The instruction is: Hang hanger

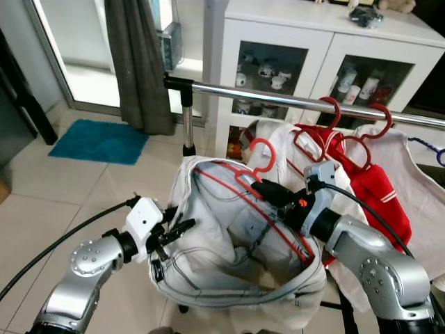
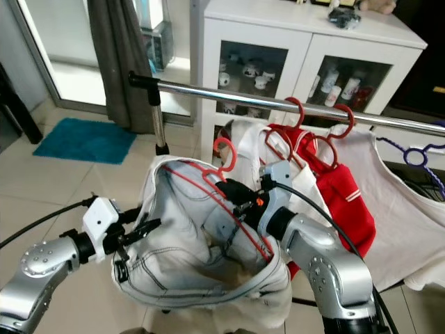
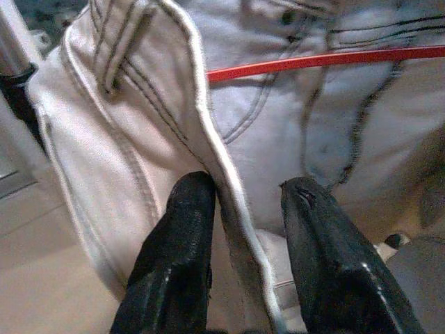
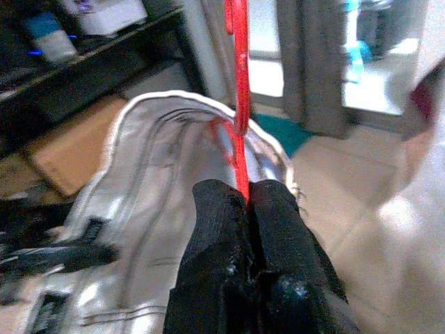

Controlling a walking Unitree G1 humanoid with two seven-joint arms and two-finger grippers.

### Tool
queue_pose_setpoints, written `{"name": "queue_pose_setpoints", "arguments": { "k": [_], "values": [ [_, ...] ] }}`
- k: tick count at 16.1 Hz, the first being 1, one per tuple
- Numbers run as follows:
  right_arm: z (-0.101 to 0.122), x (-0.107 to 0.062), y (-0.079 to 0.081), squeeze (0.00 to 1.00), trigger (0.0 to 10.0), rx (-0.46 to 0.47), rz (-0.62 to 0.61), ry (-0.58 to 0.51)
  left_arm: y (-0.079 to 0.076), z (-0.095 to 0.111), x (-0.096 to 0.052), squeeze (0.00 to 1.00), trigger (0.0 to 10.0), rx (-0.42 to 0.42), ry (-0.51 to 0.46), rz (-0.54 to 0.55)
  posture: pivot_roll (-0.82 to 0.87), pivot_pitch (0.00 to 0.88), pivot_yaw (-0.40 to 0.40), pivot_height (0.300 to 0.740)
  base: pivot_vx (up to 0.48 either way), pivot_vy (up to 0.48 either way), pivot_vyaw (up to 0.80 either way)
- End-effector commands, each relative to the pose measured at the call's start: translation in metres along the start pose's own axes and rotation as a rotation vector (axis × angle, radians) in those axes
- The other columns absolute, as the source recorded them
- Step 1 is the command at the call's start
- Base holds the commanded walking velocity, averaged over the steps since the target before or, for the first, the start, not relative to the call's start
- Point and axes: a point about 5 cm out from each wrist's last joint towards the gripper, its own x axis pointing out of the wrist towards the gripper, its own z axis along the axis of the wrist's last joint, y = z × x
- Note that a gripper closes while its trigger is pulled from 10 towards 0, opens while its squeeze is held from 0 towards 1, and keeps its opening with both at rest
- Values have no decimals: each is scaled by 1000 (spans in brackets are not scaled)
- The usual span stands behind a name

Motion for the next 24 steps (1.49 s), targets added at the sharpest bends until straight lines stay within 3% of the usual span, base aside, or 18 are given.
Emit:
{"name": "queue_pose_setpoints", "arguments": {
  "k": [1,4,8,12,15,19,24],
  "values": [
    [14,0,-11,0,10000,-46,-93,-67,5,10,-10,1000,10000,-1,-28,0,-17,0,-64,740,0,0,0],
    [16,1,-20,0,10000,-40,-172,-96,8,18,-23,1000,10000,-22,-48,13,-5,0,-60,740,0,0,0],
    [23,5,-19,0,10000,-33,-201,-162,12,15,-27,1000,10000,-29,-29,60,-3,0,-50,740,0,0,0],
    [32,23,-8,0,10000,-24,-185,-243,13,27,-20,1000,10000,-39,-66,71,3,0,-36,740,0,0,0],
    [41,51,-2,0,10000,-16,-228,-271,12,38,-15,1000,10000,-69,-109,67,11,0,-31,740,0,0,0],
    [49,73,-4,0,10000,-10,-284,-274,11,54,-9,1000,10000,-121,-206,81,18,0,-32,740,0,0,0],
    [73,99,-7,0,10000,31,-324,-361,7,55,-11,1000,10000,-132,-187,83,34,0,-46,740,0,0,0]
  ]
}}
